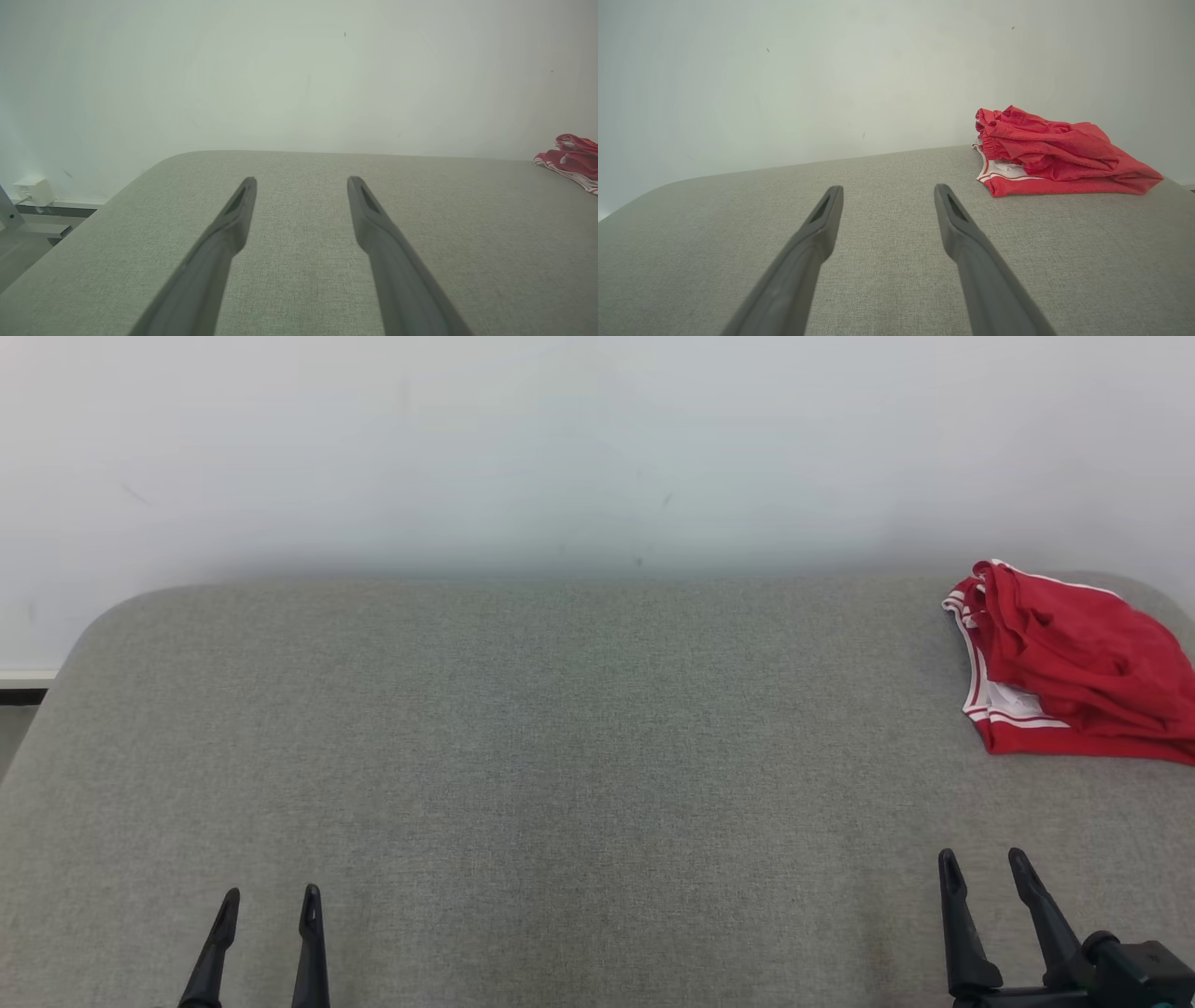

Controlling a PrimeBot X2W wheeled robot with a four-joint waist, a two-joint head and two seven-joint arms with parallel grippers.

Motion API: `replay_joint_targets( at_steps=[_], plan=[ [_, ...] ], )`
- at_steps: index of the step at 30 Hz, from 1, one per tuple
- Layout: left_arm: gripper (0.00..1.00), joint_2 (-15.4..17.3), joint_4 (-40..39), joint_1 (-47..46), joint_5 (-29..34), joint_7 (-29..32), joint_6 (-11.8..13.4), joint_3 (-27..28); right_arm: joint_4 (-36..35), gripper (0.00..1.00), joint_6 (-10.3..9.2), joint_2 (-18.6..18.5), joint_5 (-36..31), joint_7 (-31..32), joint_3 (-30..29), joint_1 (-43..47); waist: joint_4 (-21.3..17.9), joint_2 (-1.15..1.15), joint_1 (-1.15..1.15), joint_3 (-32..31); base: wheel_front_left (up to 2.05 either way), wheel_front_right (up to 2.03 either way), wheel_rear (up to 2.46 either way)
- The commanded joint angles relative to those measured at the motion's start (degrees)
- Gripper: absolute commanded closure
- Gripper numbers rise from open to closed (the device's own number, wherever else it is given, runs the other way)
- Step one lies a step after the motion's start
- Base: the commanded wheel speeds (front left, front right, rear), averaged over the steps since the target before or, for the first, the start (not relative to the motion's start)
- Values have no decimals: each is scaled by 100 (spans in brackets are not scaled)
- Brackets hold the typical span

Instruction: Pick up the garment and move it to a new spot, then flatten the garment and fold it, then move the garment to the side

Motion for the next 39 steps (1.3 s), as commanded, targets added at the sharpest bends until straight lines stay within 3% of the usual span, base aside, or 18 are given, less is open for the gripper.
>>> replay_joint_targets(
  at_steps=[1,22,23,27,39],
  plan=[
    [0,35,11,45,5,-16,16,7,4,0,-19,45,-62,-34,13,57,29,0,1,-30,0,0,0],
    [0,67,110,102,-24,-16,16,-32,123,0,-19,49,-79,-58,140,41,80,0,1,-93,0,0,0],
    [100,69,128,43,21,1,-1,-46,141,100,0,87,-59,-48,138,35,80,0,1,-94,0,0,0],
    [100,21,343,84,-8,20,-2,-68,333,100,0,130,-25,-36,158,108,79,0,1,-93,0,0,0],
    [100,-5,415,-92,-1270,343,-1,-4,370,100,-1,172,1130,240,49,-59,63,0,1,-81,0,0,0]
  ],
)
